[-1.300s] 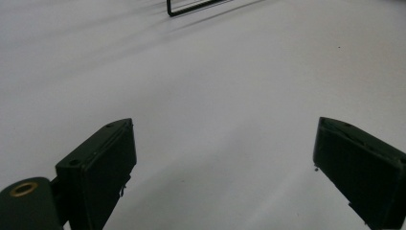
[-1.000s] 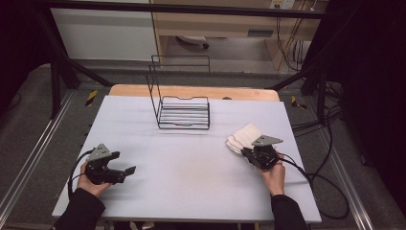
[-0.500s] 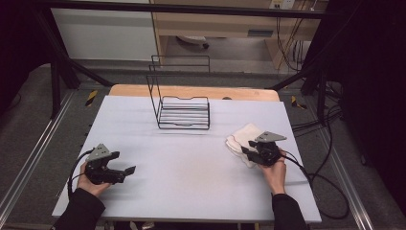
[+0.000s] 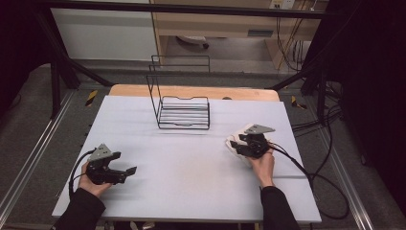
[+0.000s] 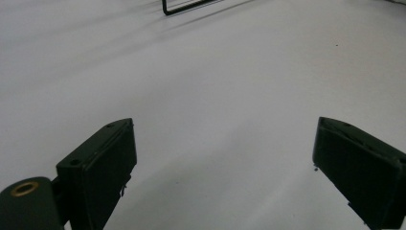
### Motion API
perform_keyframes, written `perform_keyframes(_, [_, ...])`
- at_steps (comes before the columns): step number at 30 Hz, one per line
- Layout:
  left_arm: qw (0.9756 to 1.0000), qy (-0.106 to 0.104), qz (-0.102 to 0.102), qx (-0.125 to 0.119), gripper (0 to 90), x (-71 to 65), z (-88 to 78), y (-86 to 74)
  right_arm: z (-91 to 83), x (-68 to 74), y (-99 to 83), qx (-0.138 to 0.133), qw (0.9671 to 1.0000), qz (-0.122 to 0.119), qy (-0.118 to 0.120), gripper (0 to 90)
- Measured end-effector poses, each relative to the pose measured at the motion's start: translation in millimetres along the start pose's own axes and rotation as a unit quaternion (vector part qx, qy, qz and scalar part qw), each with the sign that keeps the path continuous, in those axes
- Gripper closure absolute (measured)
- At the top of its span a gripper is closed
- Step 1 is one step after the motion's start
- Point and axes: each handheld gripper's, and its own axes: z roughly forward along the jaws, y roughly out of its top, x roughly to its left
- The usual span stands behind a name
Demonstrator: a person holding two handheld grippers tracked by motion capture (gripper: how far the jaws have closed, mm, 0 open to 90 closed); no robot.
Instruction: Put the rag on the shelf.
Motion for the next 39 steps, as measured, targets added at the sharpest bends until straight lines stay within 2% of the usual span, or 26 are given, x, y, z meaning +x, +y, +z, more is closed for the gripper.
perform_keyframes(3, [1.0000,0.000,-0.001,-0.001,7.7,0.5,-0.4,-0.3,18.8,6.5,4.1,0.022,0.9995,-0.019,-0.008,51.9])
perform_keyframes(5, [1.0000,0.000,0.000,0.000,7.7,0.8,-0.9,-0.3,26.9,7.9,4.2,0.024,0.9995,-0.017,-0.009,54.6])
perform_keyframes(6, [1.0000,0.000,0.000,-0.001,7.8,0.8,-1.0,-0.2,29.9,8.2,3.7,0.029,0.9991,-0.028,-0.017,56.7])
perform_keyframes(8, [1.0000,-0.001,0.001,-0.001,7.8,0.8,-1.0,-0.2,33.5,8.2,1.4,0.032,0.9980,-0.048,-0.027,60.4])
perform_keyframes(10, [1.0000,-0.001,0.000,-0.001,7.8,0.6,-0.4,-0.2,33.5,8.0,1.2,0.034,0.9973,-0.056,-0.032,64.0])
perform_keyframes(12, [1.0000,-0.001,0.000,0.000,7.8,0.3,-0.1,-0.2,33.2,8.1,1.0,0.036,0.9965,-0.063,-0.041,71.5])
perform_keyframes(15, [1.0000,-0.001,0.002,0.000,7.8,0.2,-0.7,-0.1,32.3,8.6,1.1,0.038,0.9963,-0.054,-0.055,79.1])
perform_keyframes(21, [1.0000,-0.001,0.000,0.000,7.8,0.8,-0.1,-0.4,28.7,9.7,2.1,0.026,0.9962,-0.053,-0.063,81.9])
perform_keyframes(26, [1.0000,-0.001,0.000,0.000,7.9,0.3,-0.1,-0.2,12.7,10.3,8.3,0.004,0.9982,-0.042,-0.043,82.2])
perform_keyframes(33, [1.0000,0.000,0.001,0.001,7.9,-0.1,0.3,0.0,-6.8,20.9,8.9,-0.018,0.9981,-0.059,-0.002,82.2])
perform_keyframes(39, [1.0000,0.000,0.002,0.000,7.9,-0.7,0.0,0.3,-10.8,35.6,4.7,-0.018,0.9967,-0.071,0.035,82.2])
